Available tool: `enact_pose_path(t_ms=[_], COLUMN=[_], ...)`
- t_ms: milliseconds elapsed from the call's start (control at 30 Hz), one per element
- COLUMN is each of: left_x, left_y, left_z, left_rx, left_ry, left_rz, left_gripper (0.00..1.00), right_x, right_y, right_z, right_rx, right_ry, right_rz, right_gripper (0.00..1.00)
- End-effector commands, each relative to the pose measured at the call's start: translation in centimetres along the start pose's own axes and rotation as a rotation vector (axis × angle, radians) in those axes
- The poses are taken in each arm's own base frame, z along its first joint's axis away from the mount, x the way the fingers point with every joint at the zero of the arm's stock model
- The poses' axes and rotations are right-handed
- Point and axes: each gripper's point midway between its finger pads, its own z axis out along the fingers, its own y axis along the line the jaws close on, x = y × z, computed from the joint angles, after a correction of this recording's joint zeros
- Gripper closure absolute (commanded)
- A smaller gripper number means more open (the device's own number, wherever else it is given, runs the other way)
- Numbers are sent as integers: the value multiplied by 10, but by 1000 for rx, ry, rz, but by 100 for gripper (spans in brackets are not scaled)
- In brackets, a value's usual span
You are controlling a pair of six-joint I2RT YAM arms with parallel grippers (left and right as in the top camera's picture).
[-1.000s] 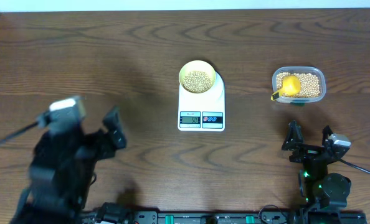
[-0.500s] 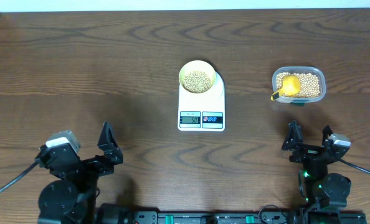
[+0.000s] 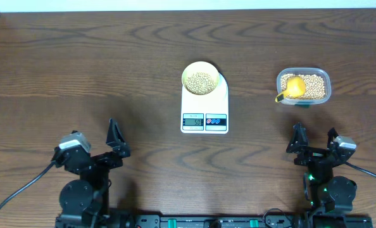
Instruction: Scoop item into bowl and weigh 50g on scale
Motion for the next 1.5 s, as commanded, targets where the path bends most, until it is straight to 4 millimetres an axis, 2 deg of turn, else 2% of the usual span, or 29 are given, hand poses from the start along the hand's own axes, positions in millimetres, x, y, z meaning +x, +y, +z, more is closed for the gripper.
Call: enact_pose_path(t_ms=[0,233,733,1033,1200,1367,1467], left_x=[8,35,69,93,116,117,120], left_y=[3,6,10,7,14,12,4], left_z=[3,9,30,34,35,35,34], left_rx=[4,30,61,91,60,73,121], left_ry=[-26,-33,-111,-47,47,52,70], left_rz=[5,-10,-63,-49,-28,2,2], left_gripper=[2,2,2,2,2,2,2], right_x=[0,0,0,0,0,0,0], right_y=[0,0,0,0,0,0,0], right_z=[0,0,0,0,0,0,0], right_rx=[-1,-1,-1,-1,-1,-1,-1], right_ry=[1,1,1,1,1,1,1], right_rz=[-15,-15,-15,-15,-15,-15,-15], right_gripper=[1,1,1,1,1,1,1])
